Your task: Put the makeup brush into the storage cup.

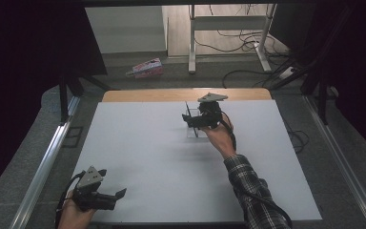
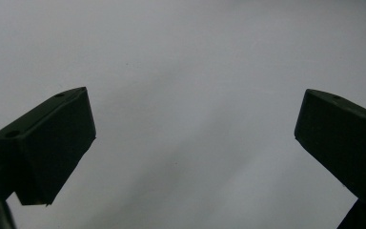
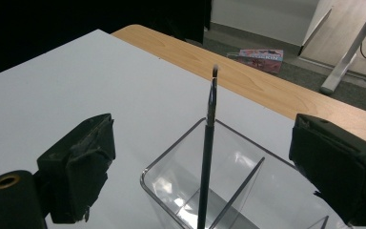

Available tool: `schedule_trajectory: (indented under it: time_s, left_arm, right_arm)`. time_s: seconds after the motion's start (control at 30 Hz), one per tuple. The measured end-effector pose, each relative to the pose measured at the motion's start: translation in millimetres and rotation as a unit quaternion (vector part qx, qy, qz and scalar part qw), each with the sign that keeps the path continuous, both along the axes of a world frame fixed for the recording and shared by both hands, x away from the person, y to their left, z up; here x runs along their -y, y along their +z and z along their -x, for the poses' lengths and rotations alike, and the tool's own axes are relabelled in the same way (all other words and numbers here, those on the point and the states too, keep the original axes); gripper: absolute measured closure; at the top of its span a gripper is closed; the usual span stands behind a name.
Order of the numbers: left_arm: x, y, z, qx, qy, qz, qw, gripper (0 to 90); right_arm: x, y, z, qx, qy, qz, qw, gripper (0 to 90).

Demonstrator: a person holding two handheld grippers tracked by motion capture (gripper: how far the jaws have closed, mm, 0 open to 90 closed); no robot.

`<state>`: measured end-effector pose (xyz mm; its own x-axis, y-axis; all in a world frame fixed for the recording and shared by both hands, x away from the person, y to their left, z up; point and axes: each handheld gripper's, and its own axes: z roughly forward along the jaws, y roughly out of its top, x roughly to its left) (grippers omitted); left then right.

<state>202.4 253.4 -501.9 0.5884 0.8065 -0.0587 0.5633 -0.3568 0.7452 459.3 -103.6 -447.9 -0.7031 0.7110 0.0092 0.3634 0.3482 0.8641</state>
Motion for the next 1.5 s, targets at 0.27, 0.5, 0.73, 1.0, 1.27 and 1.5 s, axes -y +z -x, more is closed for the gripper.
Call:
schedule_trajectory:
  time_s: [0.27,0.5,0.73,1.0,1.27,1.5]
  left_arm:
    - [0.3,-0.1,-0.1,0.0,0.0,0.0,1.0,0.4]
    - [0.3,-0.3,-0.2,-0.001,0.0,0.0,1.0,0.4]
    - [0.4,-0.4,-0.3,-0.001,0.0,0.0,1.0,0.4]
    - [0.0,-0.3,-0.3,-0.001,0.001,0.0,1.0,0.4]
    - [-0.1,-0.3,-0.3,-0.001,0.002,0.0,1.0,0.3]
    - [0.1,-0.3,-0.3,-0.001,0.002,0.0,1.0,0.3]
  right_arm:
    - [1.7,2.5,4.9,-0.003,0.006,0.006,1.0,8.1]
    - [4.2,2.4,8.7,-0.005,0.008,0.015,0.9998,8.0]
    - [6.6,3.1,12.1,-0.012,0.012,0.021,0.9997,7.1]
    - [9.1,5.3,19.1,-0.016,0.019,0.026,0.9994,6.1]
    - [12.4,4.9,26.5,-0.023,0.021,0.03,0.9991,5.5]
    - [14.5,2.8,33.9,-0.027,0.026,0.034,0.9987,5.0]
